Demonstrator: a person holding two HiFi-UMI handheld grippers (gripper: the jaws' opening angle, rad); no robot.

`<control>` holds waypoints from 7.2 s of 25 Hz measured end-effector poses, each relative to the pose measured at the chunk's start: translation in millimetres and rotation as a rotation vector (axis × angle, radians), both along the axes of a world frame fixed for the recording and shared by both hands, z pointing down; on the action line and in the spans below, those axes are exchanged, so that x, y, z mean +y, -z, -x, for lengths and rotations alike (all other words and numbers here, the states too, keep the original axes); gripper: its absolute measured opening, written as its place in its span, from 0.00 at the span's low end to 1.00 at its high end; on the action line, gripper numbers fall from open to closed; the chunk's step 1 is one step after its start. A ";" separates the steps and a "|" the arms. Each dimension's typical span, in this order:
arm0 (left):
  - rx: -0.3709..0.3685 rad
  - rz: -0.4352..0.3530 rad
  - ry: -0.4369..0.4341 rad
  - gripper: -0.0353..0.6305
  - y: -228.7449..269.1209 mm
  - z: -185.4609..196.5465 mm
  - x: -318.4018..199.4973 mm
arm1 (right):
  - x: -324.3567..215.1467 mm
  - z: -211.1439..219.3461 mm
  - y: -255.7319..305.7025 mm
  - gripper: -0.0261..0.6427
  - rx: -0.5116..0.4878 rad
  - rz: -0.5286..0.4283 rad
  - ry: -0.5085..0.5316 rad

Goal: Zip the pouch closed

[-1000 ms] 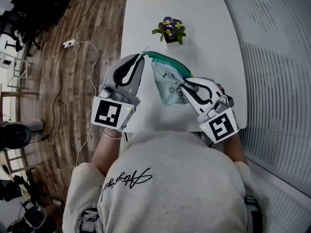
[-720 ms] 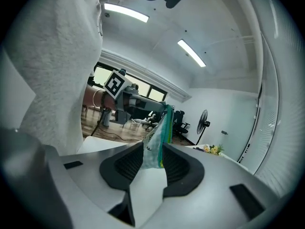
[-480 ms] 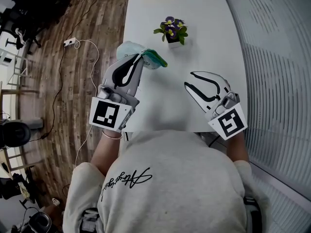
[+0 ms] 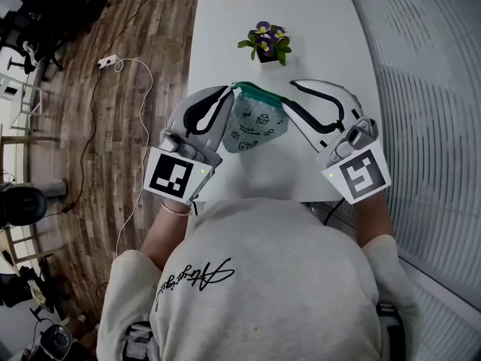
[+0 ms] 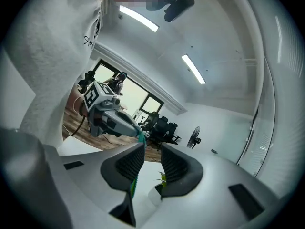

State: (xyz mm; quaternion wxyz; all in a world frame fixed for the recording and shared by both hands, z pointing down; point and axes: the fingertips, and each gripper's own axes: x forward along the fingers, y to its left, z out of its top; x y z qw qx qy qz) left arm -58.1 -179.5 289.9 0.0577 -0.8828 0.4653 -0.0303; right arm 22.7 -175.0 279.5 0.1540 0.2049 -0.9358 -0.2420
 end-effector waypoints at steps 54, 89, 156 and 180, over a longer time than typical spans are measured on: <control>-0.397 0.033 -0.193 0.07 -39.6 -41.5 -8.6 | -22.7 35.2 -53.4 0.05 0.848 -0.512 0.298; -0.450 0.067 -0.133 0.07 -36.6 -33.7 -19.1 | -48.1 13.9 -57.2 0.05 0.864 -0.490 -0.020; -0.738 0.008 -0.207 0.07 -106.4 4.1 -7.8 | -61.9 14.6 -139.3 0.05 0.778 -0.359 -0.325; -0.725 0.000 -0.232 0.07 -102.3 4.6 -7.2 | -73.3 -2.1 -147.3 0.05 0.816 -0.342 -0.374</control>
